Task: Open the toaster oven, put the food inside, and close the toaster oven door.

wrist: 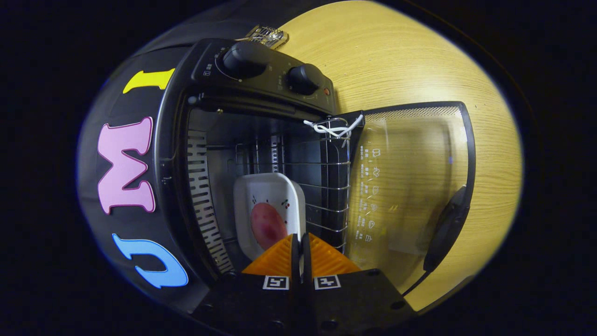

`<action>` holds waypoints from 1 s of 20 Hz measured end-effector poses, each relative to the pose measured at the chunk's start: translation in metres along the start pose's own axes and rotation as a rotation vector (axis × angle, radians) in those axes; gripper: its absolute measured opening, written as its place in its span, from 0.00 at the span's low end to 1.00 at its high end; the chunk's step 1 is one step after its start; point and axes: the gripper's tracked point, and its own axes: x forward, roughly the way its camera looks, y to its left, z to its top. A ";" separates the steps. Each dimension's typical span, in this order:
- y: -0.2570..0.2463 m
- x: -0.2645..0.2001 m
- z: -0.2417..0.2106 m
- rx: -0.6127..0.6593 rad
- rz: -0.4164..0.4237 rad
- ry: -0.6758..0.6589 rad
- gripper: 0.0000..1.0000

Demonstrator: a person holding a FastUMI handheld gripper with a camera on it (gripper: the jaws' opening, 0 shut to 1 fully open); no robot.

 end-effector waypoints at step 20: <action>0.006 -0.056 -0.010 -0.091 0.089 0.122 0.99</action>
